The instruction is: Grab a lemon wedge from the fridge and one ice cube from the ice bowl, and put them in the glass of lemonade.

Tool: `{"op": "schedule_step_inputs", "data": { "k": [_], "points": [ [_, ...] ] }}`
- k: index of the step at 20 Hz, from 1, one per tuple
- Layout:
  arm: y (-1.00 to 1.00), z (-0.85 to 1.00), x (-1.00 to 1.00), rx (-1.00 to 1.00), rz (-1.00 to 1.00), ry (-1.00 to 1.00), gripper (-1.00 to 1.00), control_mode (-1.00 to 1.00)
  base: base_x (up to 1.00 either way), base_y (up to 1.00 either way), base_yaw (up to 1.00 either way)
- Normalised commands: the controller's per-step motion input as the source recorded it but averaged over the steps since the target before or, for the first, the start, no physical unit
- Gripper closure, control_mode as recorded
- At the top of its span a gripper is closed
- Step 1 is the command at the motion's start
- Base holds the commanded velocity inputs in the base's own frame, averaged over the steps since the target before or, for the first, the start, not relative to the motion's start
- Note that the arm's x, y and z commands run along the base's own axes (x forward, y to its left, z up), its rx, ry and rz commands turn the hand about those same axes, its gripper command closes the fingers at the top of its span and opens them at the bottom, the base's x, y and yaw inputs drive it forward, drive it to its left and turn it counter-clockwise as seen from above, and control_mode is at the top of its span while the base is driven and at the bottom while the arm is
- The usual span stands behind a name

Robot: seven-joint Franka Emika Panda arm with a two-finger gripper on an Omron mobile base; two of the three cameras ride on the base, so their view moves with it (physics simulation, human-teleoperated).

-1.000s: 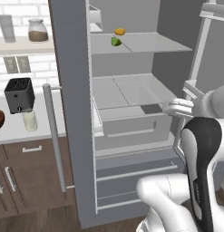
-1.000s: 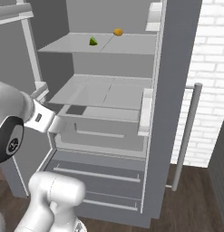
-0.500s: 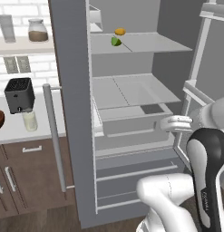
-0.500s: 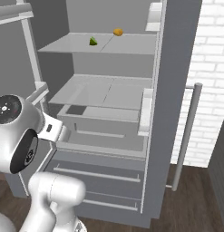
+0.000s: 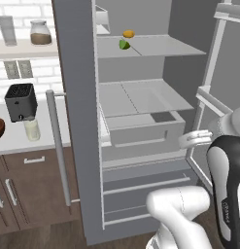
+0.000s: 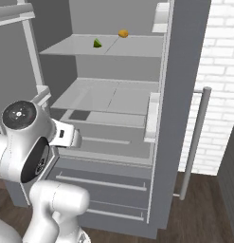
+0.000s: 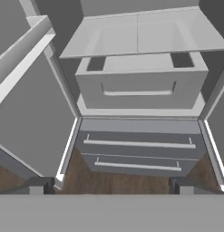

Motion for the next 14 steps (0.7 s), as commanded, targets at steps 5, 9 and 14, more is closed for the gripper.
{"op": "schedule_step_inputs", "data": {
  "k": [5,9,14],
  "points": [
    [0.00,-0.03,-0.01,-0.01,0.01,0.00,-1.00,-1.00,0.00,0.00,0.00],
    [0.04,-0.03,0.00,-0.03,0.00,0.00,-1.00,-1.00,0.00,0.00,0.00],
    [0.00,-0.04,0.00,0.00,0.00,0.00,-1.00,1.00,0.01,0.00,0.00]
  ]
}}
